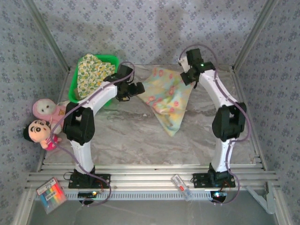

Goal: Fold and stack the skirts

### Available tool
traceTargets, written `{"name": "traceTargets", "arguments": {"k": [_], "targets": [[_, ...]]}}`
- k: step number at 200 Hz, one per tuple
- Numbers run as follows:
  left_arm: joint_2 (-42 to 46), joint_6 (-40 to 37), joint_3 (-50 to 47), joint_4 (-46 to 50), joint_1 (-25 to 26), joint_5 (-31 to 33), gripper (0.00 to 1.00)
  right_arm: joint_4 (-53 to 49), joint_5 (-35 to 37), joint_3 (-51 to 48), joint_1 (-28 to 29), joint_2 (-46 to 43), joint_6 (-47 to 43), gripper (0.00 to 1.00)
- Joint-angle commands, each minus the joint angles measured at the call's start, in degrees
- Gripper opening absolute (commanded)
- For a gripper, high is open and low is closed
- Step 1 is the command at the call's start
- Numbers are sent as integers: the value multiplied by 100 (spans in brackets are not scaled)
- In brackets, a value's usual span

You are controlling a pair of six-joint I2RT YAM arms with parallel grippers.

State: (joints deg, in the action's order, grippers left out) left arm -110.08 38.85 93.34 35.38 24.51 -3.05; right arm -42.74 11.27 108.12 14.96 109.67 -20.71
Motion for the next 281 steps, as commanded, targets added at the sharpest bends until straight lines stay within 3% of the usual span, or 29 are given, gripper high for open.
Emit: {"name": "traceTargets", "arguments": {"k": [1,20,47,74,93,150,184,227,237,258,281], "targets": [[548,-169,287,114,-149,247,100,184,1127,96,484,-452,-954,0],[823,-115,122,21,-278,323,100,251,1036,-529,1191,-935,-1508,0],[1208,54,-389,-179,-403,376,100,452,797,-2345,2432,-1562,-2131,0],[1340,216,-819,-216,-403,224,100,882,293,-3501,3511,-1640,-1062,0],[1306,370,-1125,-224,-378,56,100,1443,122,-4243,3940,-1642,-221,0],[1121,595,-1650,-281,-31,-176,98,2740,-675,-6160,3908,-2490,1859,0],[968,812,-1815,50,102,297,92,2962,-941,-6820,3781,-2860,2019,0],[1206,1307,-2497,-82,98,553,89,3070,-967,-6816,3799,-2670,2160,0],[1274,1351,-2602,-148,84,610,89,3108,-1063,-6866,3716,-2724,2439,9],[1314,1321,-2668,-234,13,585,93,3475,-1312,-7133,3375,-3144,3013,41],[1286,1222,-2619,-232,-69,560,99,3590,-1383,-7532,2833,-3861,4128,57]]}}
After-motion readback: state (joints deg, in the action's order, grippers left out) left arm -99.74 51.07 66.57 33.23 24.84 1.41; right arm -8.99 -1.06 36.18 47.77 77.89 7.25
